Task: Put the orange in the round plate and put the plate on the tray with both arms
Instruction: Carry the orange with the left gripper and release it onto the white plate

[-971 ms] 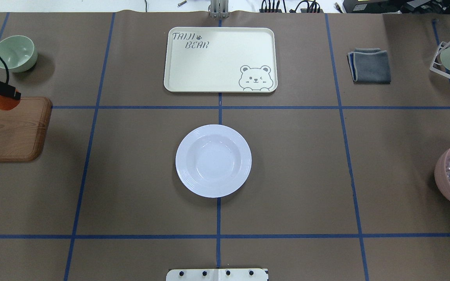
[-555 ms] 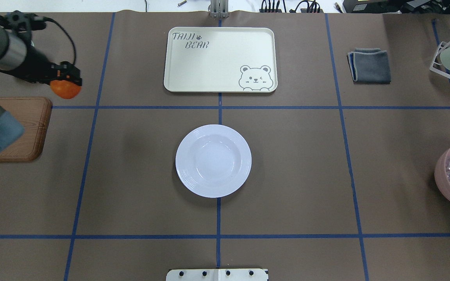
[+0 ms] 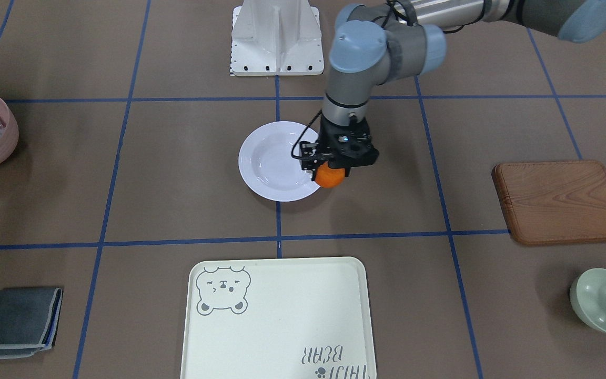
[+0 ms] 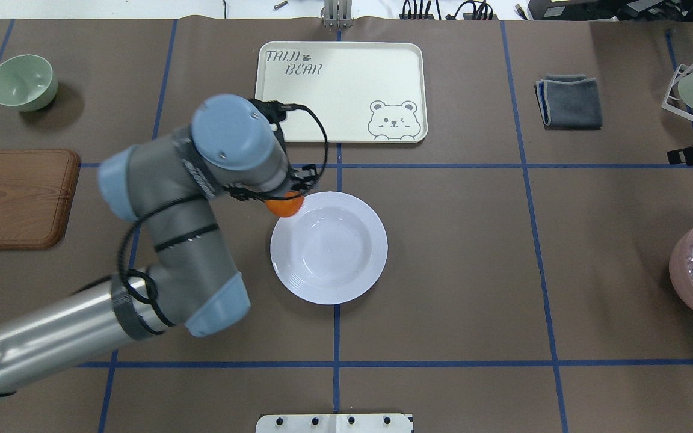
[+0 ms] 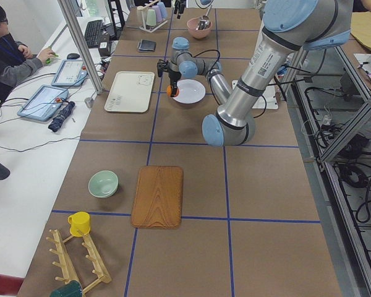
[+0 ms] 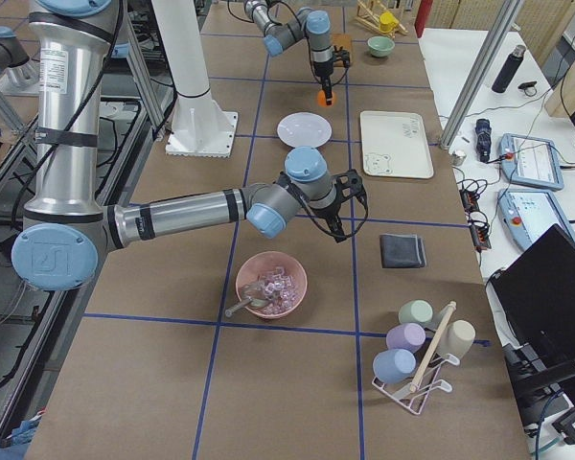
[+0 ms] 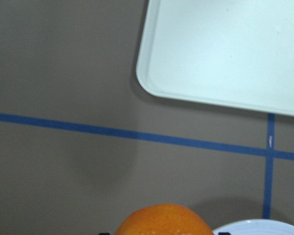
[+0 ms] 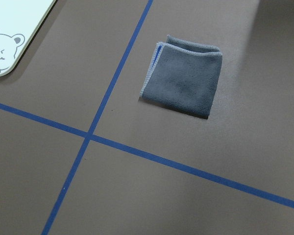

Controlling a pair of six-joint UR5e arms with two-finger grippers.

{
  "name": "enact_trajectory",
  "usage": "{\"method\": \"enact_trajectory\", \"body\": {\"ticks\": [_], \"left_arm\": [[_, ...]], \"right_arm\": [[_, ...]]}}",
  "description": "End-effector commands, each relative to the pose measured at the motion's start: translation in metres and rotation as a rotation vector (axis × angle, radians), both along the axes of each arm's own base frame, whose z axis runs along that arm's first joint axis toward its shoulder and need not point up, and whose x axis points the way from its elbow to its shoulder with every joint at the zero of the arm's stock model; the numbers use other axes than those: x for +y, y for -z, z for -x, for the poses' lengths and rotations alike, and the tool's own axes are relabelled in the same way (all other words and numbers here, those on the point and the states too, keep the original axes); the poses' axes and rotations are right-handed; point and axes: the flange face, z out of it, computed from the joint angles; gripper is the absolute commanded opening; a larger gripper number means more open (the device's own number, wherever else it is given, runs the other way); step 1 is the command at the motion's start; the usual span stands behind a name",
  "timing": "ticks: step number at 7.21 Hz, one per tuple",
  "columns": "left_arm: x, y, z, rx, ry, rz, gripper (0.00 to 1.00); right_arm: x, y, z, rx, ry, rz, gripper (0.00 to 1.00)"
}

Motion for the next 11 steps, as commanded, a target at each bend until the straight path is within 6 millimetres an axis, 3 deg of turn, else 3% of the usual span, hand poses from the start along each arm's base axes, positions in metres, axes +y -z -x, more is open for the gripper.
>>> {"method": "enact_trajectory", "body": {"ticks": [1, 2, 3, 4, 5, 6, 7, 8, 9, 11], "left_arm": [[0.047, 0.013, -0.08, -0.018, -0.02, -0.005, 0.0], [0.062, 0.01, -0.09, -0.018, -0.04, -0.001, 0.0], [0.065, 0.009, -0.092, -0.018, -0.044, 0.001, 0.0], [0.071, 0.005, -0.095, -0.022, -0.053, 0.002, 0.27], [0.072, 0.007, -0.094, -0.019, -0.054, -0.003, 0.82], [0.07, 0.015, -0.087, -0.005, -0.045, -0.018, 0.99], [0.045, 0.043, -0.042, 0.043, -0.022, -0.058, 0.99], [0.014, 0.039, 0.02, 0.037, -0.082, -0.096, 0.99], [-0.028, 0.01, 0.101, 0.003, -0.129, -0.116, 0.99], [-0.097, -0.091, 0.242, -0.125, -0.239, -0.224, 0.99]], "right_arm": [[0.0, 0.0, 0.005, 0.0, 0.009, -0.001, 1.0], [0.0, 0.002, 0.006, -0.001, 0.01, -0.004, 1.0], [-0.001, 0.003, 0.006, -0.002, 0.01, -0.005, 1.0], [0.0, 0.003, 0.008, -0.002, 0.016, -0.005, 1.0], [0.0, 0.003, 0.009, -0.002, 0.016, -0.005, 1.0], [0.0, 0.003, 0.009, -0.002, 0.016, -0.005, 1.0], [-0.002, 0.009, 0.01, -0.009, 0.019, -0.014, 1.0], [-0.003, 0.016, 0.013, -0.02, 0.03, -0.026, 1.0], [-0.007, 0.029, 0.025, -0.033, 0.048, -0.044, 1.0], [-0.003, 0.068, 0.077, -0.149, -0.029, 0.136, 1.0]]}}
